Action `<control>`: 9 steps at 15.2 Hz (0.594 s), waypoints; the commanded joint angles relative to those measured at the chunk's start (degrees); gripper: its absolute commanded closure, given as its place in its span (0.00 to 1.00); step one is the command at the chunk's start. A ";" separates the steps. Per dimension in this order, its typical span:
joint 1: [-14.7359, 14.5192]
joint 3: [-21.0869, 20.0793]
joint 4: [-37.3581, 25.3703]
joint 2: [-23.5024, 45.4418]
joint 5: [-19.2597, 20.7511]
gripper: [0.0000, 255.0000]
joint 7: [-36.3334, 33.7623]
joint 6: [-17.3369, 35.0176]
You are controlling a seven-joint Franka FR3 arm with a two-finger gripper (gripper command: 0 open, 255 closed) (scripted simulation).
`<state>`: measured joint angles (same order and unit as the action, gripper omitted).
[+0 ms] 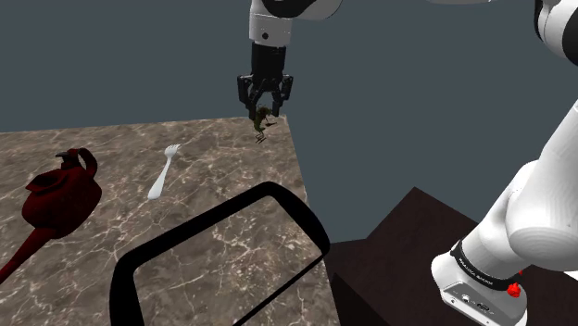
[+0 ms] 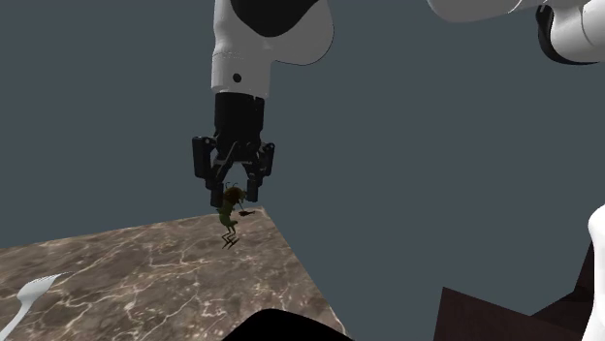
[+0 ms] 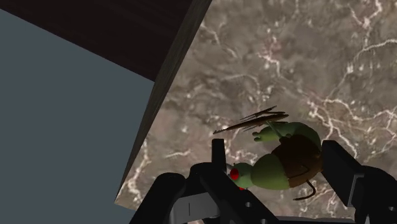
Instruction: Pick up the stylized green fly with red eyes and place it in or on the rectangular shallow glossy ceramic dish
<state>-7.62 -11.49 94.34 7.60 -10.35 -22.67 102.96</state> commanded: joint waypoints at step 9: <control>0.01 0.00 -1.56 0.05 0.07 1.00 -0.27 -1.51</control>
<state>-7.62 -11.49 93.50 7.54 -10.33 -22.82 102.06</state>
